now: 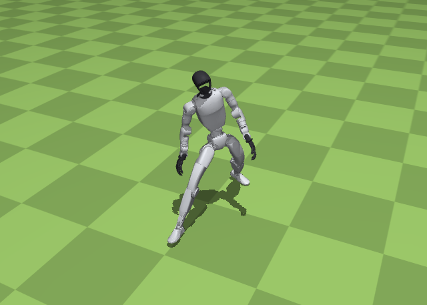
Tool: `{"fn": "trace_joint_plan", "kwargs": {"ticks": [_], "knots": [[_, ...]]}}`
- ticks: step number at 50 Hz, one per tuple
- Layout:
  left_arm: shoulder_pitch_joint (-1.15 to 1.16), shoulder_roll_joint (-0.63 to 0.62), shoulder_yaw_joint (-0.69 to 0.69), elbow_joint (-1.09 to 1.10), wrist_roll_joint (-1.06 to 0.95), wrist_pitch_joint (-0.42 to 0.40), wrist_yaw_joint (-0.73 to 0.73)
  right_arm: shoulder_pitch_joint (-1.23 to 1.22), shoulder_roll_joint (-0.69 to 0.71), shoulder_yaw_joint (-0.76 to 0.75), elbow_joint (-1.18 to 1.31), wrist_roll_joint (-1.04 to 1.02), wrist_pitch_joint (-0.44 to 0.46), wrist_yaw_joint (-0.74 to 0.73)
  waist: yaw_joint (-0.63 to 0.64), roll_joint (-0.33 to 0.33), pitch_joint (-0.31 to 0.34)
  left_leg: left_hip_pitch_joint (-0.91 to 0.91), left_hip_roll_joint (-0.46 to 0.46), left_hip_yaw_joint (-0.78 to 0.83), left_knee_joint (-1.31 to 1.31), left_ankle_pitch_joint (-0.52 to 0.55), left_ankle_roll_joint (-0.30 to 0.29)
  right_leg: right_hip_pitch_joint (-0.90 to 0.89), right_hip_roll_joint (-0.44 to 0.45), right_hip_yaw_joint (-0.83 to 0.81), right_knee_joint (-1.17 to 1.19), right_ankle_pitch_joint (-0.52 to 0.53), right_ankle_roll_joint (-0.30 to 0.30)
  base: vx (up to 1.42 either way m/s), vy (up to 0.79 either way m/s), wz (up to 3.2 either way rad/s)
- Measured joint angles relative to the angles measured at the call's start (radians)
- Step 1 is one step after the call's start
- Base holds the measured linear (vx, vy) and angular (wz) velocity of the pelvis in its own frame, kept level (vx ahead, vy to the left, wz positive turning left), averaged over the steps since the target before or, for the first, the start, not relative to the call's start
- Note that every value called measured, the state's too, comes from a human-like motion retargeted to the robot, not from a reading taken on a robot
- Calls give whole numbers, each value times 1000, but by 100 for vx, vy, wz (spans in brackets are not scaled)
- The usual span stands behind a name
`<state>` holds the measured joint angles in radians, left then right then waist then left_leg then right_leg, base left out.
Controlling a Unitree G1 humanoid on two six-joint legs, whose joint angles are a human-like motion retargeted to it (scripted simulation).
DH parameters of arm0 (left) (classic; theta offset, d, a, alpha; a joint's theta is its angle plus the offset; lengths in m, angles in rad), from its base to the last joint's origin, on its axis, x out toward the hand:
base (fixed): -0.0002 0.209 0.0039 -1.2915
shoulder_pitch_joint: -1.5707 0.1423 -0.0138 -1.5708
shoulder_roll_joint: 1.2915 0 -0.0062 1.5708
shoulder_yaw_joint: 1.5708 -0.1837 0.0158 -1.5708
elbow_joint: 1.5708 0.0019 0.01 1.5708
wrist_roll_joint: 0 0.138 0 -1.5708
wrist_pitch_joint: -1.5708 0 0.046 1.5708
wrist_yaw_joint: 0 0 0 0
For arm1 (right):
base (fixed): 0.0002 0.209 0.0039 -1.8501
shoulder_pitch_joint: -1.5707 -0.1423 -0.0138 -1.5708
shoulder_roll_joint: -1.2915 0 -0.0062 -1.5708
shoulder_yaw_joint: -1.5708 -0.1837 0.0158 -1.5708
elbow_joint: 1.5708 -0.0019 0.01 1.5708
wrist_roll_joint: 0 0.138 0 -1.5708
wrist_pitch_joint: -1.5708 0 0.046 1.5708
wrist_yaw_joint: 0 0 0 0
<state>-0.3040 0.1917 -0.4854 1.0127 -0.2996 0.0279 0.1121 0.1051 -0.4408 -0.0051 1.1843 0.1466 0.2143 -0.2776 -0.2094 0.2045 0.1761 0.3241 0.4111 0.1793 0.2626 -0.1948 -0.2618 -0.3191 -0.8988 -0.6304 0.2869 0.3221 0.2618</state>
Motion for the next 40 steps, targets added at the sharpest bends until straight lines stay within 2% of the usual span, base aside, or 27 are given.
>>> {"fn": "trace_joint_plan", "kwargs": {"ticks": [5, 8, 10, 17, 21, 24, 27, 33, 40], "knots": [[-18, -7, 14, 24, 12, -2, 15, 33, 60, 16, 51, 36, -5, 24, 5, -9, 6, 32, 44, 31, -30, 17, 5, -7, 30, -5, 16, 73, 0, 8, -10, -15], [-39, -18, 12, 28, 2, -9, 19, 40, 67, 26, 56, 67, -18, 46, -3, -3, -2, 18, 86, 45, -45, 34, 16, -87, 31, 12, 113, 87, 0, 9, -24, -13], [-55, -26, 7, 29, -7, -13, 19, 43, 64, 30, 47, 88, -29, 57, -12, 14, -12, -5, 135, 51, -49, 51, 17, -170, 34, 33, 228, 54, 0, 12, -34, -11], [-100, -61, -17, -7, 23, -10, 18, 50, 21, -14, -7, 98, -58, 34, -57, 91, -44, -95, 350, 86, -49, 171, 16, -427, 53, 47, 670, -178, 0, 16, -50, -11], [-121, -78, -42, -92, 102, -14, 15, 24, -18, -44, -33, 75, -65, -20, -89, 101, -27, -139, 403, 109, -34, 222, 24, -481, 46, 33, 802, -263, 0, 10, -45, 3], [-126, -80, -70, -169, 160, -39, 10, -3, -45, -39, -62, 66, -80, -64, -88, 104, -18, -174, 399, 103, -12, 189, 17, -501, 58, 28, 816, -279, 0, 1, -23, -12], [-117, -76, -91, -237, 205, -73, 1, -25, -70, -30, -105, 53, -102, -100, -69, 110, -26, -199, 355, 65, -20, 122, 5, -515, 80, 23, 768, -259, 0, -8, -5, -22], [-61, -47, -102, -302, 233, -109, -26, -45, -97, -21, -168, 20, -129, -113, -30, 116, -74, -232, 254, -3, -66, 67, 0, -501, 105, 1, 583, -150, 0, -17, 16, -4], [-32, 32, -80, -266, 215, -96, -65, -47, -55, 15, -157, 11, -112, -81, -11, 74, -81, -250, 222, -1, 6, -14, 0, -404, 80, -30, 388, -18, 0, -22, 33, 22]]}}
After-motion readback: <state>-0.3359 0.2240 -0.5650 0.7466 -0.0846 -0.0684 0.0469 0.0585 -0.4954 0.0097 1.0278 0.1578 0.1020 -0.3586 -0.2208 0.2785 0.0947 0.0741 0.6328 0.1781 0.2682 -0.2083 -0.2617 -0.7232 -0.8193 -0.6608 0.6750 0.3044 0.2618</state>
